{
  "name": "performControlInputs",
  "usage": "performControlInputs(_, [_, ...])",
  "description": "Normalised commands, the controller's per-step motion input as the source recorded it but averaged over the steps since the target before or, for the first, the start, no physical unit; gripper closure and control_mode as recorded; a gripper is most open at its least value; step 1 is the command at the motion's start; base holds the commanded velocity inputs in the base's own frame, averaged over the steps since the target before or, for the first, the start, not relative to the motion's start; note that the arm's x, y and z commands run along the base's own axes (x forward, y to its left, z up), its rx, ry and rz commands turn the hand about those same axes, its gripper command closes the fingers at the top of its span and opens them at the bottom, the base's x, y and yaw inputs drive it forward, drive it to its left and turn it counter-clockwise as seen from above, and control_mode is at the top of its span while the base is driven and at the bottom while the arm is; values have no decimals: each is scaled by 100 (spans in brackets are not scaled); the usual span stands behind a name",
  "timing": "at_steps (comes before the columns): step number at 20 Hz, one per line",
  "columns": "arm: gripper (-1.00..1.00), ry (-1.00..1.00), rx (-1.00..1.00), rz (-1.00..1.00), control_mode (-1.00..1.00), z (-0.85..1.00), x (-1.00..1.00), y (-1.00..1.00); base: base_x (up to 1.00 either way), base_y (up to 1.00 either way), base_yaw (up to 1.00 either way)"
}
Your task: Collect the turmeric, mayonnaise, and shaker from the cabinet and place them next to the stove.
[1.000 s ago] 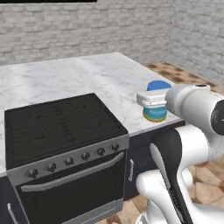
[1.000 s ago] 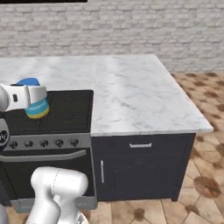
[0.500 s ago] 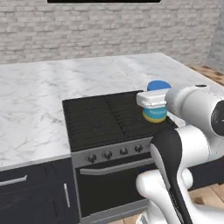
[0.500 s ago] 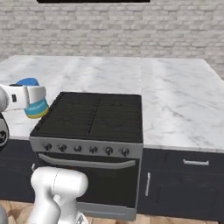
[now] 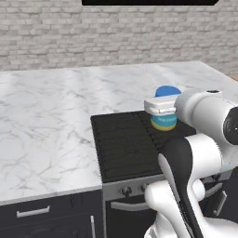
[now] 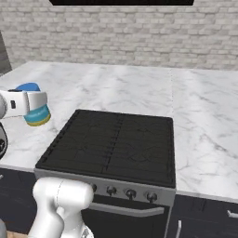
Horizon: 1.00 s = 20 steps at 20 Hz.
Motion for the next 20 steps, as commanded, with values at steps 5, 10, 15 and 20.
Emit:
performControlInputs(5, [100, 0, 0, 0, 100, 0, 0, 0, 78, 12, 13])
performControlInputs(10, [100, 5, 0, 21, -100, -33, 57, 13, 15, 3, 3])
performControlInputs(15, [100, 6, 0, 41, -100, -62, 71, 21, 0, 0, 0])
performControlInputs(20, [100, 2, 0, 46, -100, -58, 59, 25, 0, 0, 0])
